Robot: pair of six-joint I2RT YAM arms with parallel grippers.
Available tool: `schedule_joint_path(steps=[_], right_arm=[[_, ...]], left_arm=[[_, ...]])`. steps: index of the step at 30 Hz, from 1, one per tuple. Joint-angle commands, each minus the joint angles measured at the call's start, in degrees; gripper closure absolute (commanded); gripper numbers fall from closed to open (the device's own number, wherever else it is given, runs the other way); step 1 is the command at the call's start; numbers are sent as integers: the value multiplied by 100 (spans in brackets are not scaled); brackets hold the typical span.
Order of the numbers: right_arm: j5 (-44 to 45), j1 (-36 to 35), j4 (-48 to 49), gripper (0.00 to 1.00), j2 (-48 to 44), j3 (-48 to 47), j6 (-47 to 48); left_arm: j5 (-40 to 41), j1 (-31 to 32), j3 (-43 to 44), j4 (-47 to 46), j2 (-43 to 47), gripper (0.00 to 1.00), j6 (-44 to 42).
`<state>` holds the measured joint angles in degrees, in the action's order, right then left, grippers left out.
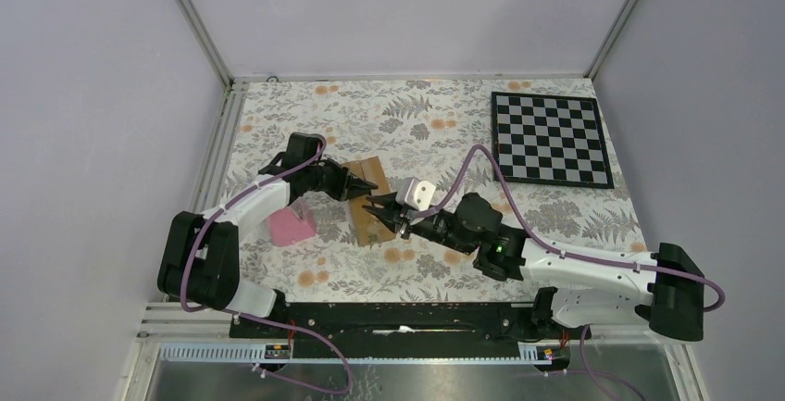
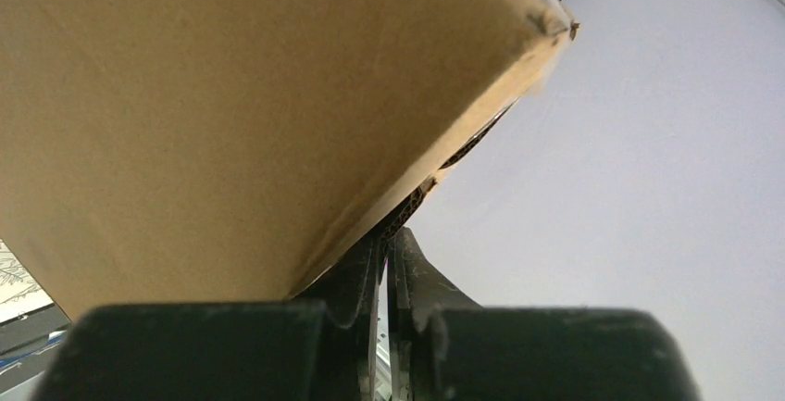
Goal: Unpack the express box
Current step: Cut the express box at the center of the board.
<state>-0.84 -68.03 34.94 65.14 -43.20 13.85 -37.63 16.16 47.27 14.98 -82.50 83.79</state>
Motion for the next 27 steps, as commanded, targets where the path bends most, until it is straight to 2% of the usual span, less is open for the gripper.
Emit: schedule_joint_path(steps=[1,4,5,7,9,11,13,16,20,23,27], right_arm=[[667,-61,309,100,-84,108,86],[1142,-60,425,100,-167,218,-172],[1226,-62,434,100,-223,250,-303],[1392,-61,360,100,-227,263,-542],[1681,-63,351,100,-194,306,-720],[2049,-55,419,100,-242,372,-1041],[2506,-53,416,100,-325,377,-1416],[2884,-25,335,100,-438,439,-2067],[2797,68,337,100,-533,683,-3148],[2849,104,308,100,-566,845,-3635],[2850,148,-142,100,-629,862,-3925]], left_arm=[[-155,10,20,487,-97,100,-148],[-102,10,15,420,-44,100,-53],[-92,16,41,393,-39,94,-37],[-46,18,220,522,-65,70,-226],[8,18,483,720,-114,52,-486],[131,14,729,1029,-135,38,-793],[247,27,887,1247,-74,29,-983],[525,27,1125,1557,44,18,-1277],[782,51,1493,2009,73,7,-1734],[933,98,1718,2194,109,2,-1987],[1439,225,2330,2798,28,1,-2590]])
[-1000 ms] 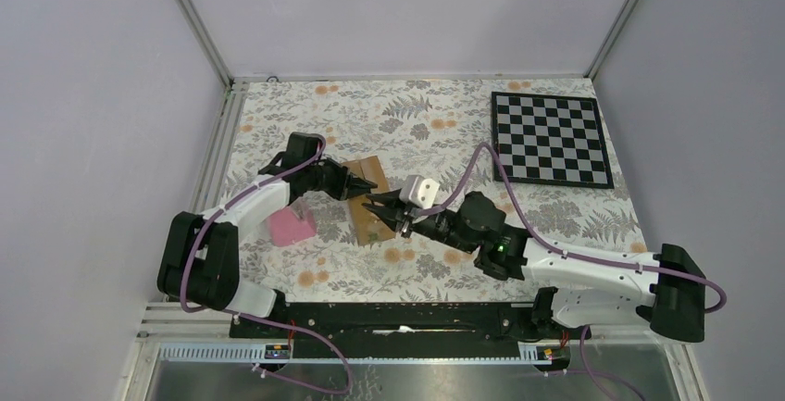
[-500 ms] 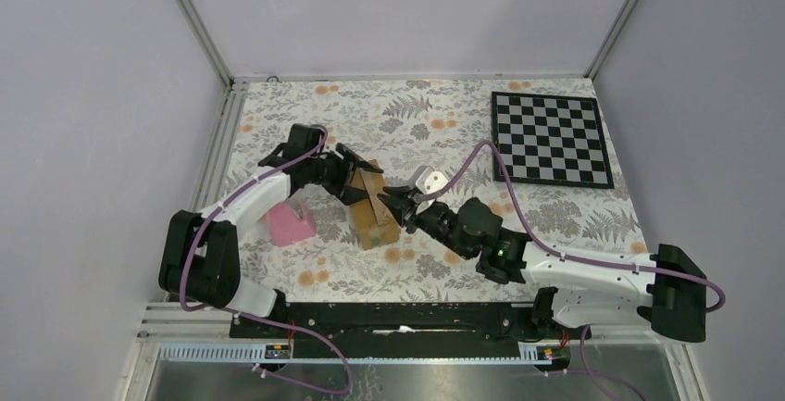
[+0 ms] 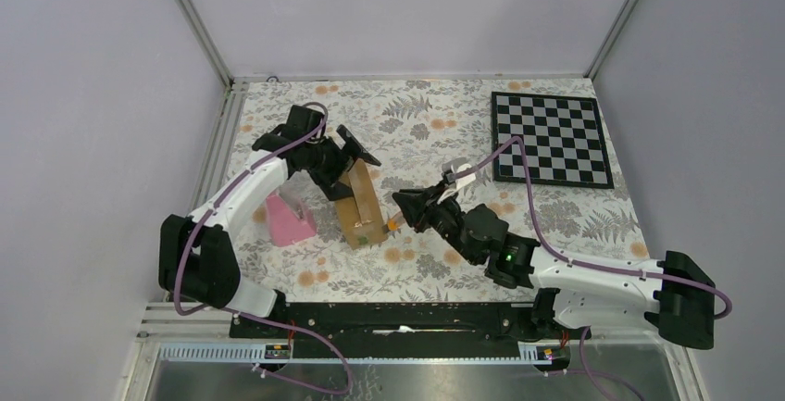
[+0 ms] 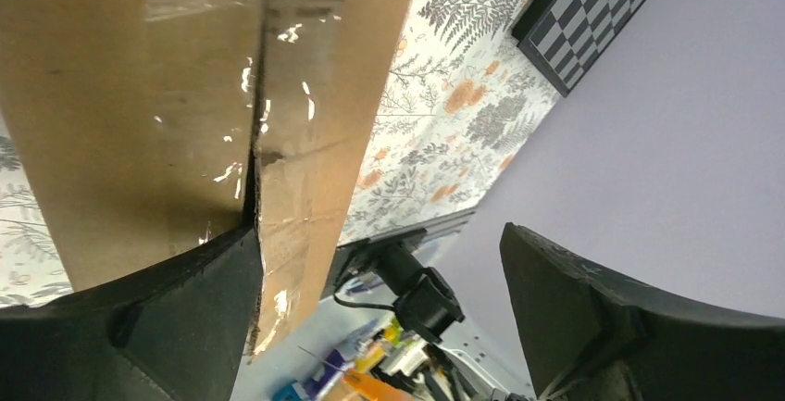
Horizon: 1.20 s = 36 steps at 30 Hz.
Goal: Unpack the express box
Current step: Cut the express box at the center of the board.
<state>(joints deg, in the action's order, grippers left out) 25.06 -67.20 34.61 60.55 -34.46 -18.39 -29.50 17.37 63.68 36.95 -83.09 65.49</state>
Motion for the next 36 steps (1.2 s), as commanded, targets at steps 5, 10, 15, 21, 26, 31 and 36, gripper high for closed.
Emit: schedule_joint_path(steps=[5,10,15,21,26,31,36], right_arm=[[69,102,-313,100,-341,111,-998],[-108,253,-233,100,-92,234,-1401],[-589,773,-40,100,52,469,-2150],[-1296,1286,639,100,603,779,-3201],[-1207,1550,879,100,1055,666,-3477],[-1758,2121,1430,100,1771,407,-3967],[-2033,2447,1858,100,2477,63,-4246]], left_arm=[[1432,317,1170,1281,61,1,-1302],[1767,509,1286,1475,-30,1,-1512],[2793,633,1843,2240,81,1,-1720],[3416,671,1493,2521,579,1,-1542],[2850,688,597,1890,846,1,-1423],[2472,707,87,1363,999,1,-1249],[1989,707,-554,462,1204,1,-825]])
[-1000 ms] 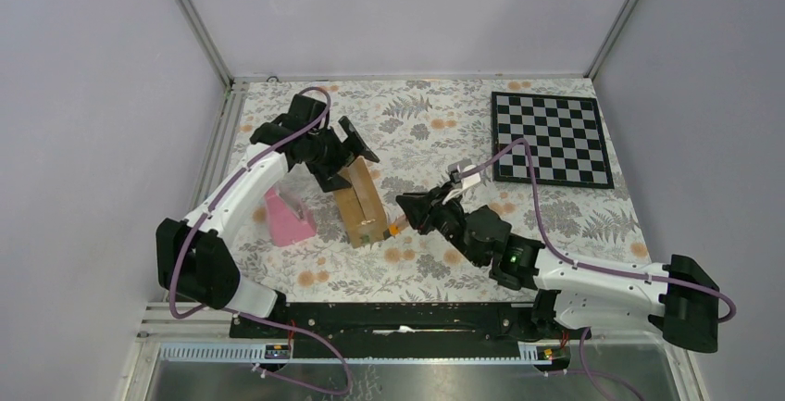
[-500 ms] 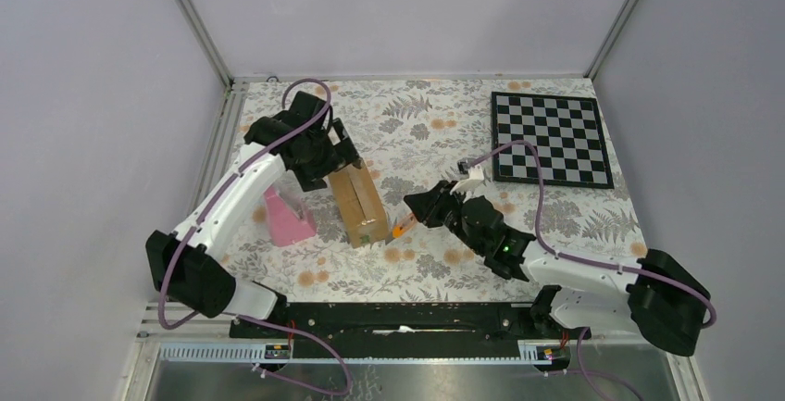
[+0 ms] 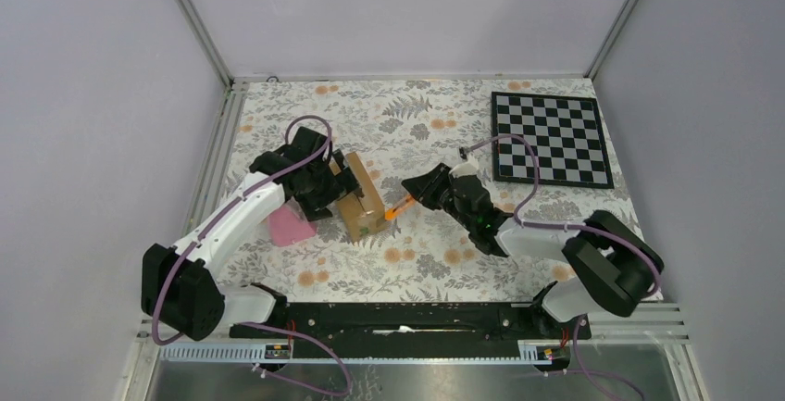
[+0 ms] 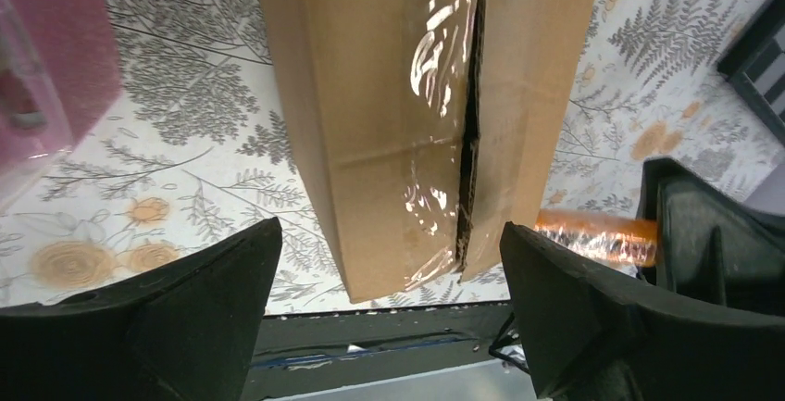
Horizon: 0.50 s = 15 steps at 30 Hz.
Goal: Unpack the express box
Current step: Cut the express box at the center of the board.
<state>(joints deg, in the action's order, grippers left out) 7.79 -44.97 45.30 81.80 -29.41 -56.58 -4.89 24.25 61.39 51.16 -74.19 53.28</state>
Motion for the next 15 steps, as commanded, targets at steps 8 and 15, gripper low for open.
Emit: schedule_joint_path(steps=[8,15], right_arm=[[-227,698,547,100,411,-887,-429],[-231,845,419,100,-75,-474,-1203]], left_arm=[[-238,35,-852,-1957,560,1,1612],[-138,117,-1077,-2573,643,1,1925]])
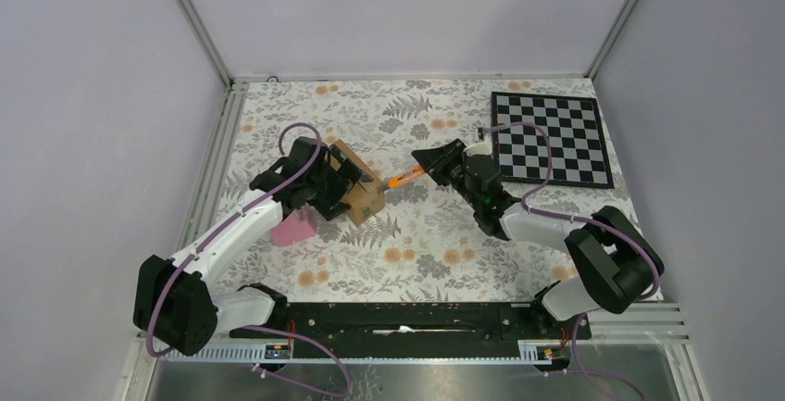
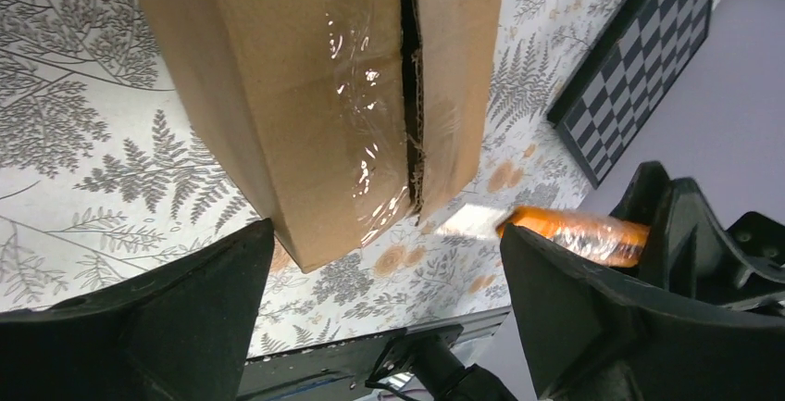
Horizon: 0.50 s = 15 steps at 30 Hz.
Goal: Unpack the express box
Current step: Cut the express box at the center of the board.
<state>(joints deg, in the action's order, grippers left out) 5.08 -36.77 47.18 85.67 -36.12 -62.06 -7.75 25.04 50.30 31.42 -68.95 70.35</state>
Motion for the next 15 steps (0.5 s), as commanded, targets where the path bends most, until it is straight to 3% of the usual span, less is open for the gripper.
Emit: schedule_joint_path(steps=[1,7,15], right_arm=[[123,14,276,100,-521,348,-819],[552,-180,592,100,-636,865,-1507],[1908,-624,559,100,-701,1194,-2219]], left_arm=[[146,37,39,-583,126,1,135],[207,15,78,-462,332,1,-104],[11,-148,-110,-539,447,1,-165]])
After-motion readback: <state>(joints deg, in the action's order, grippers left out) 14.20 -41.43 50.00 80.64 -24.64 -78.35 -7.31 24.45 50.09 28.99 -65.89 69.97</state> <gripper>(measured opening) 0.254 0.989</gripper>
